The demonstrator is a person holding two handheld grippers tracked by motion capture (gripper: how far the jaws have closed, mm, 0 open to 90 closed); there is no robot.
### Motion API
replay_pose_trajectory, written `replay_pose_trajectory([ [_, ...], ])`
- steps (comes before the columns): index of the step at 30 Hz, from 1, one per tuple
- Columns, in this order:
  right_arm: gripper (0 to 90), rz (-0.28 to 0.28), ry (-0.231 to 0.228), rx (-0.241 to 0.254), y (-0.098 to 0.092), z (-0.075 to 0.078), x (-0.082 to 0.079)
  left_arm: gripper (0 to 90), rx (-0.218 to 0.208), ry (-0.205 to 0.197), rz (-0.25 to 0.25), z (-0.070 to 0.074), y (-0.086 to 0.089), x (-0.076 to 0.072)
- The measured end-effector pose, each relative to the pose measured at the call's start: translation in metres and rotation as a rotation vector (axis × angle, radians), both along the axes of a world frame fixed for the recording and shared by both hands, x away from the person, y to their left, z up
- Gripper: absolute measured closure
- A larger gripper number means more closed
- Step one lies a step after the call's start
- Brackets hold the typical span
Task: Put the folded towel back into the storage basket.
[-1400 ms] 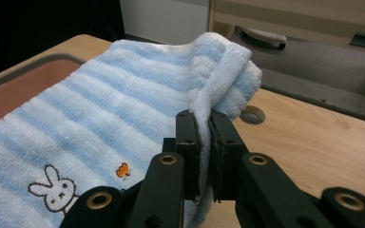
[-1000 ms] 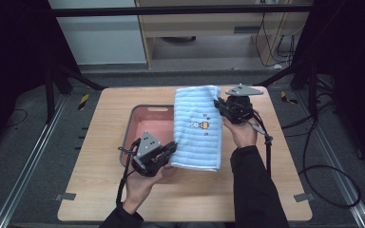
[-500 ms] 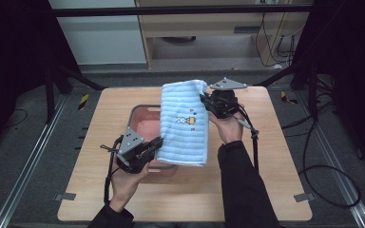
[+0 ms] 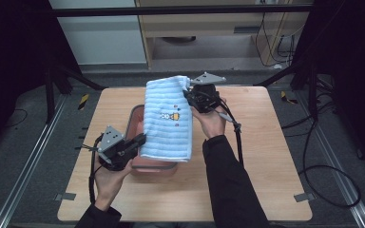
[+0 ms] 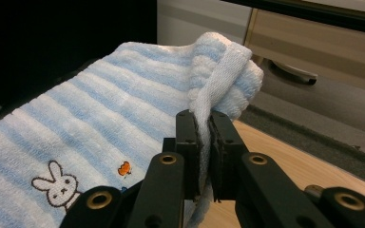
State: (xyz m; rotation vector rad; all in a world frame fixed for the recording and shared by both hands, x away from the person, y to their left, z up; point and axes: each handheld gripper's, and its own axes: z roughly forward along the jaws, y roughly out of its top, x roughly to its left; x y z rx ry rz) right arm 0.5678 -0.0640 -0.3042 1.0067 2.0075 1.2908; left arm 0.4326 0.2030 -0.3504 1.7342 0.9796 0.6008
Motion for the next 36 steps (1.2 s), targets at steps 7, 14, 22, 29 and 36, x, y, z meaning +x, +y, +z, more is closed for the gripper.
replay_pose_trajectory([
  [7, 84.0, 0.015, 0.024, 0.005, 0.019, -0.009, 0.011, 86.5, 0.005, 0.017, 0.037, -0.006, 0.016, 0.006],
  [14, 84.0, 0.031, 0.035, 0.001, 0.035, -0.016, 0.019, 86.4, 0.002, 0.031, 0.064, -0.013, 0.029, 0.011],
  [22, 84.0, 0.037, 0.049, -0.018, 0.049, -0.028, 0.030, 86.4, 0.006, 0.062, 0.082, -0.026, 0.038, 0.021],
  [29, 83.9, 0.040, 0.057, -0.041, 0.058, -0.042, 0.037, 86.4, 0.035, 0.097, 0.092, -0.040, 0.040, 0.027],
  [36, 83.9, 0.037, 0.087, -0.046, 0.058, -0.059, 0.040, 86.4, 0.065, 0.121, 0.093, -0.051, 0.038, 0.030],
])
